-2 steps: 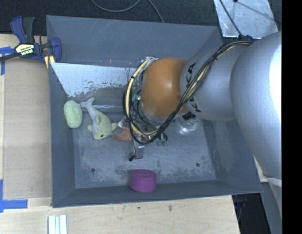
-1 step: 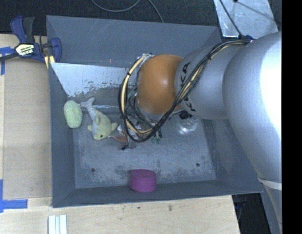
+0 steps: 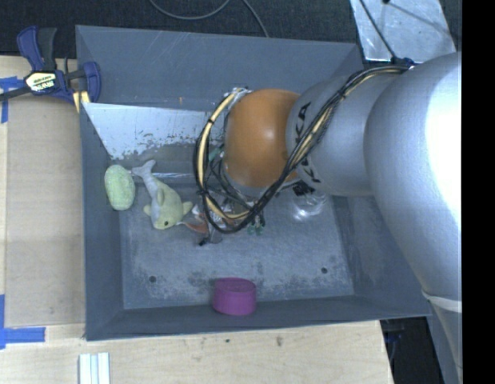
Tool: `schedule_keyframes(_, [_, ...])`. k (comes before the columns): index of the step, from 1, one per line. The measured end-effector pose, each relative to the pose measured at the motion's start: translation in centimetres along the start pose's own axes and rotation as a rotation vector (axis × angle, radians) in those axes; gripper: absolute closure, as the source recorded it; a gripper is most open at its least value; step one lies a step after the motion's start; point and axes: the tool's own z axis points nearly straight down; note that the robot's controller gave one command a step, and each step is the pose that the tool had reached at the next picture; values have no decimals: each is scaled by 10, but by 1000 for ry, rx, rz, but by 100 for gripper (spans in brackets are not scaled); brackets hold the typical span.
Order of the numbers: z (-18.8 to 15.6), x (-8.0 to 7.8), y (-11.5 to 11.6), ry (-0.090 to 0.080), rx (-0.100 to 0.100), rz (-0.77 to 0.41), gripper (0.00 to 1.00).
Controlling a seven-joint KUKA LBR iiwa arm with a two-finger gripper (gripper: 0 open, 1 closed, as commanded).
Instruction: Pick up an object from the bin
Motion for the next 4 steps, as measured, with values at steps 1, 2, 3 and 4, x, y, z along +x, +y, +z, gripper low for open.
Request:
schedule_keyframes(1, [-3,1,0,3,0,1,100])
schedule_keyframes(2, [-15,1,0,7,0,0,100])
schedule_keyframes(3, [-25,1,0,6,0,0,100])
schedule_keyframes(4, [-37,1,0,6,0,0,100])
